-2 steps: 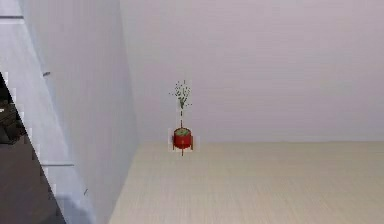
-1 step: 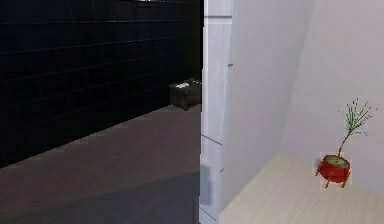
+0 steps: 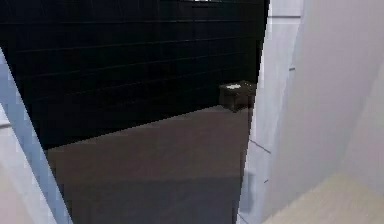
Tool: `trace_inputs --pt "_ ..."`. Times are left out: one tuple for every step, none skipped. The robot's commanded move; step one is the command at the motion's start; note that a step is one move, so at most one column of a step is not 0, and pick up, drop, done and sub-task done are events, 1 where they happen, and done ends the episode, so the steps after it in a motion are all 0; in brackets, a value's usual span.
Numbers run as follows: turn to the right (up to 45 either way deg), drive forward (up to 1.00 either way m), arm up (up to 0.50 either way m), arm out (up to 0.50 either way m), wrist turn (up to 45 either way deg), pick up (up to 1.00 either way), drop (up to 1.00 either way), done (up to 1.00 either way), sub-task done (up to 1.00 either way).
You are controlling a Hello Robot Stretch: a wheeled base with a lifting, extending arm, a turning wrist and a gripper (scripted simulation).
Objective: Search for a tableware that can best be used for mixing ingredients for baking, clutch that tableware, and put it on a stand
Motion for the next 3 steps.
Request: trace_inputs --pt "0.0 0.4 0.0 0.0 0.0 0.0 0.0 0.0 0.0" --pt "-30.0 0.0 0.0 0.0 0.0 0.0 0.0 0.0 0.0" --pt "0.0 0.5 0.0 0.0 0.0 0.0 0.0 0.0 0.0"
